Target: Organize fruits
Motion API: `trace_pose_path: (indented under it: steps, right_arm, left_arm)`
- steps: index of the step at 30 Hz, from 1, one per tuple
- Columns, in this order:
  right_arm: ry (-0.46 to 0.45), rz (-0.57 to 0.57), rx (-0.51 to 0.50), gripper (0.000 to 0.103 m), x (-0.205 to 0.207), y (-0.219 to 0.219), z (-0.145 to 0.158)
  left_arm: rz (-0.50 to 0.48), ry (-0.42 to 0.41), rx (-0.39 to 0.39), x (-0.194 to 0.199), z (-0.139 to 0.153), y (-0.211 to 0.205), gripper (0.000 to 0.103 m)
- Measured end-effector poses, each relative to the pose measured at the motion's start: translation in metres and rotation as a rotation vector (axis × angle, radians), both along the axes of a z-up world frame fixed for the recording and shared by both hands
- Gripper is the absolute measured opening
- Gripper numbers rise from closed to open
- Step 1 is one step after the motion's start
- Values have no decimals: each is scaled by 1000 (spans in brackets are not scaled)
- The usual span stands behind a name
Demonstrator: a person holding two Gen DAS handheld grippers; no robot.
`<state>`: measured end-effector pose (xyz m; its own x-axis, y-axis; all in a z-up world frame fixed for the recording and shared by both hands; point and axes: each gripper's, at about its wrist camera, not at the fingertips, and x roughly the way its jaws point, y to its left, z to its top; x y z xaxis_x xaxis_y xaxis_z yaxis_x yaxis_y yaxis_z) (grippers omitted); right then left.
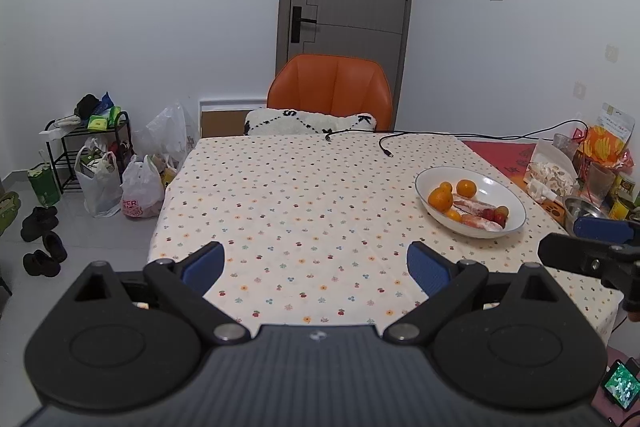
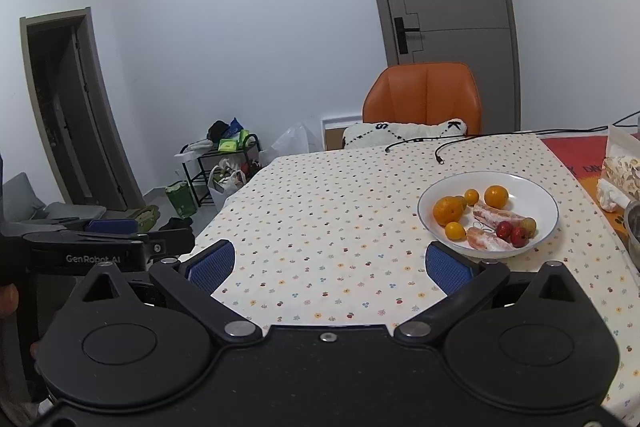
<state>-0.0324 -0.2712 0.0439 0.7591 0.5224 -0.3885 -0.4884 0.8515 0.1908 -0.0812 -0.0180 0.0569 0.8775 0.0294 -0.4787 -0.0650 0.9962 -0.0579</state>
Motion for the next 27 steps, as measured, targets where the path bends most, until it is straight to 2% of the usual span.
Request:
trace_pose_path:
  steps: [27]
  right_arm:
    - [0, -28, 0, 103, -2, -4, 0]
  left_arm:
    - [-10, -1, -9, -2, -3, 0, 97]
